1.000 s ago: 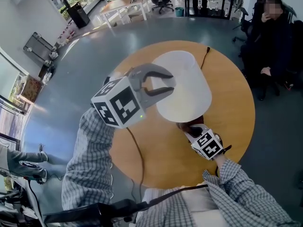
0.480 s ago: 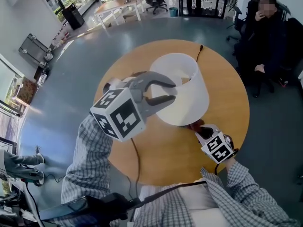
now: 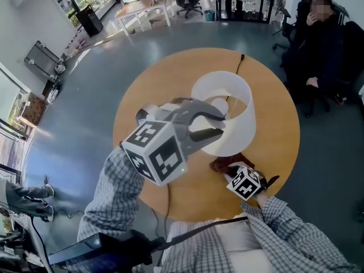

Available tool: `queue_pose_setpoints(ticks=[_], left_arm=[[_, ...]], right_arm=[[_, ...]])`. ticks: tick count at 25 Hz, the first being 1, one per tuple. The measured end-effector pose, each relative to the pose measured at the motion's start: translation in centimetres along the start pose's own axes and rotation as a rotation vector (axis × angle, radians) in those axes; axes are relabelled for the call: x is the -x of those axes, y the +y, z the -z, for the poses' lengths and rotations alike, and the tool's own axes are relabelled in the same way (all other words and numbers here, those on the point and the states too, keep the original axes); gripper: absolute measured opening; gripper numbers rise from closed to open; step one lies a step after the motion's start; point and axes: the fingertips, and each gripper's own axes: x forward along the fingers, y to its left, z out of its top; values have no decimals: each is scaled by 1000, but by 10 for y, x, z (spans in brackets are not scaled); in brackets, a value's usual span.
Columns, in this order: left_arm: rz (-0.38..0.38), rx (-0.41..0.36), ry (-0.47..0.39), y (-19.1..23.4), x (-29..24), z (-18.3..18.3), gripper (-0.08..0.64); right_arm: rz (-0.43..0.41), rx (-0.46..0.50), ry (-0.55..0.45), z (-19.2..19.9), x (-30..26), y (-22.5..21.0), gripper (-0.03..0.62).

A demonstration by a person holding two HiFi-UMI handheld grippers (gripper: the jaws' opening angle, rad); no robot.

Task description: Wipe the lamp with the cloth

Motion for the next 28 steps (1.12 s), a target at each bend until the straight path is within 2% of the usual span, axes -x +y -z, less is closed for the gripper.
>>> queue_pose_setpoints(ticks=[7, 10, 14, 20, 28], left_arm=[[12, -26, 1, -14, -7, -14, 106], [5, -23, -2, -15, -7, -16, 107], [-12, -12, -7, -16, -9, -17, 115], [-27, 3, -16, -22, -8, -14, 177], [-83, 55, -74, -17, 0, -20, 183]], right_arm=[[-8, 0, 18, 4, -3, 5, 97], [-30, -18, 11, 3, -3, 10, 145], [-39, -61, -12, 2, -2, 13, 249], [-3, -106, -73, -1, 3, 5, 264], [26, -212, -155, -3, 23, -4, 265]])
